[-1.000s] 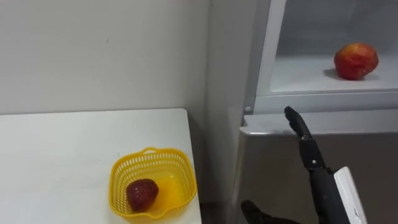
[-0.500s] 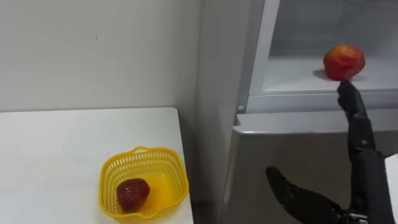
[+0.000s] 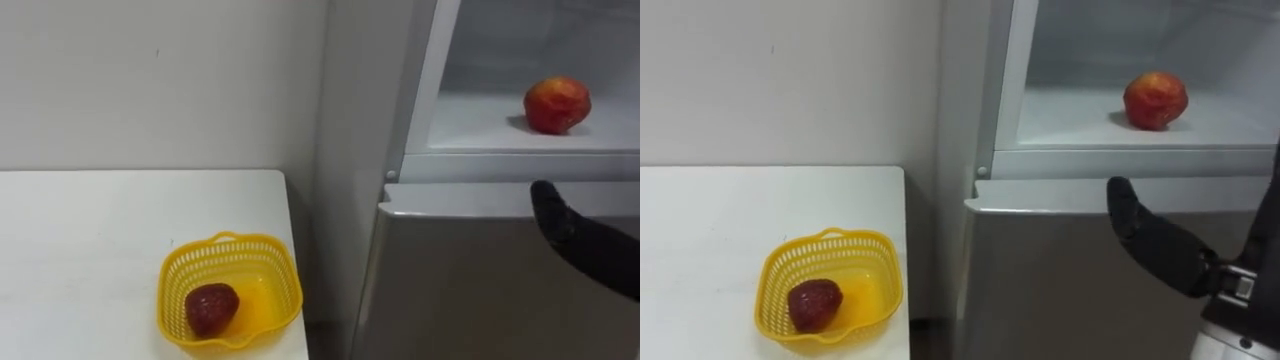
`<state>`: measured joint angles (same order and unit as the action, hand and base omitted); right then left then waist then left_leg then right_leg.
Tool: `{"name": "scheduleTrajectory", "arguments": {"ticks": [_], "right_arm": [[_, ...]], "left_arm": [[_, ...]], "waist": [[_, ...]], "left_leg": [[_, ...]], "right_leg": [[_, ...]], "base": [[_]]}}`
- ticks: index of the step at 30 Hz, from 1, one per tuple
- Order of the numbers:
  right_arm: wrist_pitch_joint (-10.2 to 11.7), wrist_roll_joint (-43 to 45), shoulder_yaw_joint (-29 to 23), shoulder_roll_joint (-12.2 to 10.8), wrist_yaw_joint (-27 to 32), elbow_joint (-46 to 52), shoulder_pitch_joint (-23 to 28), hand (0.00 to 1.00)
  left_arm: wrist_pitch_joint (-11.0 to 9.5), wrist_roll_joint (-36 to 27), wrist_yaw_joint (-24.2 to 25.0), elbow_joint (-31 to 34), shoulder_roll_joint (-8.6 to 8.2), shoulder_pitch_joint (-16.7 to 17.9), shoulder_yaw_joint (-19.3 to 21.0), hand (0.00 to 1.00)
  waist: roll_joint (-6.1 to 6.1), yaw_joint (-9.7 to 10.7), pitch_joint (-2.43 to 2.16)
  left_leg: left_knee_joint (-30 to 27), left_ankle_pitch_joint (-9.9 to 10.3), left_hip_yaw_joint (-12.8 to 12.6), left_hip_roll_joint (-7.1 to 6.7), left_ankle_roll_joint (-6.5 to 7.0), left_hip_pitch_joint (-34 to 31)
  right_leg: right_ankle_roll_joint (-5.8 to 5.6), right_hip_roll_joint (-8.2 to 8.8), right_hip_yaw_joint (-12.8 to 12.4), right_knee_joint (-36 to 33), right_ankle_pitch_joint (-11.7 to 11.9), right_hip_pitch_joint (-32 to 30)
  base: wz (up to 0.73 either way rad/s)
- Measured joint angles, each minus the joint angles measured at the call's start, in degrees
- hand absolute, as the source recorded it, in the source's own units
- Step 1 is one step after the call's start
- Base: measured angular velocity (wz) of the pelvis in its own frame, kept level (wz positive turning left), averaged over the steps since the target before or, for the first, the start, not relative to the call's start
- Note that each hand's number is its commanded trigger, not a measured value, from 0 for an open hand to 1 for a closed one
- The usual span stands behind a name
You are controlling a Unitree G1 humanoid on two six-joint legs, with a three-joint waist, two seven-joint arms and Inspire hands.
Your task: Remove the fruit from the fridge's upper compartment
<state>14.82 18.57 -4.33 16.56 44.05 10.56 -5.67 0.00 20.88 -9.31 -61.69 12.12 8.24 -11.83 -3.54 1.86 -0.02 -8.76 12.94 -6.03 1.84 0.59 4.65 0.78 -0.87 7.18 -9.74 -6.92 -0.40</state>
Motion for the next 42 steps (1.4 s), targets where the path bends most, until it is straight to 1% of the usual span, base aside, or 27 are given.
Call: {"name": "scheduleTrajectory", "arguments": {"ticks": [1, 4, 5, 6, 8, 10, 12, 16, 17, 19, 22, 24, 27, 28, 31, 32, 35, 37, 38, 40, 42], "right_arm": [[-0.02, -0.58, -0.20, 0.11, -0.30, -0.23, -0.37, 0.00], [-1.06, -5.71, -0.49, 2.06, -1.32, -0.73, -3.37, 0.00], [-1.30, -7.43, -0.80, 2.92, -1.41, -0.80, -4.94, 0.00], [-1.37, -8.08, -1.02, 3.47, -1.41, -0.84, -5.62, 0.00], [-1.92, -11.30, -1.77, 5.47, -1.15, -1.44, -8.41, 0.00], [-1.94, -12.36, -2.63, 6.61, -0.97, -2.76, -10.05, 0.00], [-2.30, -12.53, -3.06, 8.27, -1.07, -6.66, -12.60, 0.00], [-2.84, -14.96, -3.07, 10.56, -2.90, -12.21, -16.78, 0.00], [-3.48, -15.96, -3.09, 11.02, -3.53, -13.55, -17.88, 0.00], [-4.24, -16.85, -3.13, 11.05, -4.34, -15.09, -18.98, 0.00], [-4.98, -19.20, -3.21, 11.27, -6.69, -18.56, -20.35, 0.00], [-6.74, -21.54, -3.02, 12.57, -8.99, -20.85, -20.64, 0.00], [-8.32, -22.73, -2.96, 13.82, -12.17, -21.65, -20.65, 0.00], [-8.46, -22.83, -2.81, 14.01, -12.82, -21.95, -20.77, 0.00], [-8.67, -24.01, -0.13, 15.35, -16.66, -25.76, -23.38, 0.00], [-8.68, -25.73, 0.94, 15.67, -18.00, -27.42, -24.70, 0.00], [-8.94, -29.84, 1.49, 15.69, -19.93, -31.83, -28.28, 0.00], [-9.83, -30.39, 1.48, 15.94, -20.53, -33.00, -29.55, 0.00], [-9.97, -30.48, 1.50, 15.94, -21.26, -33.16, -29.98, 0.00], [-9.97, -30.47, 2.20, 15.99, -22.04, -34.07, -30.89, 0.00], [-10.69, -30.45, 3.22, 15.99, -23.04, -35.66, -31.99, 0.00]], "left_arm": [[0.05, 0.00, 0.16, 0.39, 0.09, 0.13, 0.00, 0.00], [0.08, -0.03, 1.38, 1.26, 0.60, 0.31, -0.08, 0.00], [0.08, -0.02, 1.85, 1.55, 0.89, 0.37, -0.07, 0.00], [0.08, 0.03, 2.22, 1.60, 1.02, 0.32, 0.00, 0.00], [0.10, 0.03, 2.93, 1.57, 1.51, 0.30, 0.74, 0.00], [0.19, 0.05, 3.60, 1.55, 1.74, 0.40, 1.77, 0.00], [0.41, 0.02, 3.79, 1.60, 1.81, 0.77, 2.02, 0.00], [0.44, 0.01, 3.75, 1.61, 1.97, 0.86, 2.17, 0.00], [0.44, 0.01, 3.70, 1.61, 1.97, 0.87, 2.19, 0.00], [0.53, 0.25, 3.74, 1.80, 1.94, 1.43, 2.67, 0.00], [1.41, 2.44, 4.04, 2.82, 1.86, 1.70, 3.77, 0.00], [2.30, 2.47, 5.24, 3.22, 1.93, 1.34, 3.81, 0.00], [2.64, 2.45, 6.68, 4.29, 1.98, 1.40, 4.25, 0.00], [2.65, 2.55, 6.92, 4.43, 1.99, 1.40, 4.41, 0.00], [2.69, 4.06, 7.71, 5.02, 2.21, 1.54, 4.80, 0.00], [2.68, 4.48, 7.71, 5.25, 2.36, 1.87, 4.81, 0.00], [2.74, 5.30, 7.68, 6.40, 2.57, 2.64, 4.92, 0.00], [3.07, 6.32, 7.69, 6.56, 2.58, 2.73, 4.97, 0.00], [3.59, 6.32, 7.70, 6.57, 2.58, 2.84, 4.97, 0.00], [3.85, 6.28, 7.65, 6.56, 2.58, 3.46, 4.94, 0.00], [4.09, 6.29, 7.52, 6.57, 2.57, 3.78, 4.91, 0.00]], "waist": [[-0.04, 0.13, 0.00], [-0.17, 0.18, 0.09], [-0.44, 0.31, 0.25], [-0.56, 0.31, 0.31], [-1.28, 0.26, 0.55], [-1.73, 0.53, 0.50], [-2.04, 0.36, 0.29], [-2.15, 0.53, 0.28], [-2.16, 0.53, 0.28], [-2.17, 0.54, 0.28], [-2.35, 0.59, 0.28], [-2.46, 0.06, 0.25], [-2.72, -0.59, 0.24], [-2.81, -0.78, 0.26], [-3.27, -0.96, 0.32], [-3.47, -0.91, 0.29], [-4.07, -0.88, 0.23], [-4.36, -1.03, 0.14], [-4.42, -1.19, 0.11], [-4.42, -1.10, 0.11], [-4.41, -0.97, 0.11]], "left_leg": [[0.00, 0.00, 0.00, 0.00, 0.00, 0.00], [0.02, -0.01, 0.05, -0.01, 0.00, 0.06], [0.02, -0.02, 0.05, 0.00, 0.00, 0.06], [0.02, -0.02, 0.04, 0.01, -0.01, 0.04], [-0.02, -0.03, 0.22, 0.06, -0.02, 0.13], [-0.11, -0.03, 0.78, 0.06, -0.02, 0.15], [-0.12, -0.03, 1.11, 0.01, -0.02, 0.47], [-0.23, -0.04, 1.44, -0.09, 0.00, 0.54], [-0.26, -0.04, 1.45, -0.11, 0.00, 0.54], [-0.28, -0.04, 1.49, -0.12, 0.00, 0.35], [-0.48, -0.04, 1.59, -0.16, 0.00, -0.09], [-0.52, -0.09, 1.64, -0.24, 0.08, -0.18], [-0.60, -0.13, 1.69, -0.23, 0.10, -0.20], [-0.62, -0.14, 1.68, -0.21, 0.09, -0.20], [-0.65, -0.14, 1.98, -0.20, 0.08, -0.24], [-0.66, -0.15, 2.10, -0.22, 0.08, -0.46], [-1.00, -0.15, 2.90, -0.31, 0.08, -1.06], [-1.08, -0.24, 3.16, -0.35, 0.06, -1.28], [-1.13, -0.25, 3.35, -0.33, 0.05, -1.46], [-1.27, -0.25, 3.93, -0.33, 0.04, -1.60], [-1.51, -0.25, 4.47, -0.33, 0.04, -1.82]], "right_leg": [[0.00, 0.01, 0.01, 0.00, 0.00, -0.02], [0.00, 0.02, -0.06, 0.00, 0.00, -0.01], [0.00, 0.02, -0.03, 0.00, 0.00, -0.01], [0.00, 0.01, 0.01, 0.01, 0.00, -0.03], [0.00, 0.01, 0.47, 0.09, 0.00, 0.17], [0.00, 0.06, 0.99, 0.15, 0.00, 0.44], [0.00, 0.10, 1.01, 0.11, 0.00, 0.63], [0.00, 0.28, 1.19, 0.07, 0.00, 0.74], [0.00, 0.31, 1.19, 0.08, 0.00, 0.76], [0.00, 0.35, 1.33, 0.08, 0.00, 0.74], [0.00, 0.49, 1.73, 0.07, 0.00, 0.61], [0.00, 0.68, 2.31, 0.06, 0.00, 0.55], [0.00, 0.71, 2.38, 0.04, 0.00, 0.45], [0.00, 0.69, 2.37, 0.02, 0.00, 0.48], [0.00, 0.66, 2.33, -0.03, 0.00, 0.50], [0.00, 0.68, 2.43, -0.03, 0.00, 0.53], [0.00, 0.79, 3.03, -0.03, 0.00, 0.23], [0.01, 0.82, 3.17, -0.05, 0.00, -0.01], [0.01, 0.82, 3.42, -0.04, 0.00, -0.08], [0.01, 0.88, 4.16, -0.03, 0.00, 0.03], [0.01, 0.90, 4.62, 0.03, 0.00, 0.17]], "base": [[0.00], [0.00], [0.00], [0.00], [0.07], [0.12], [0.02], [0.02], [0.00], [0.00], [0.02], [0.07], [0.02], [0.00], [0.00], [0.03], [0.11], [0.10], [0.07], [0.13], [0.15]]}}
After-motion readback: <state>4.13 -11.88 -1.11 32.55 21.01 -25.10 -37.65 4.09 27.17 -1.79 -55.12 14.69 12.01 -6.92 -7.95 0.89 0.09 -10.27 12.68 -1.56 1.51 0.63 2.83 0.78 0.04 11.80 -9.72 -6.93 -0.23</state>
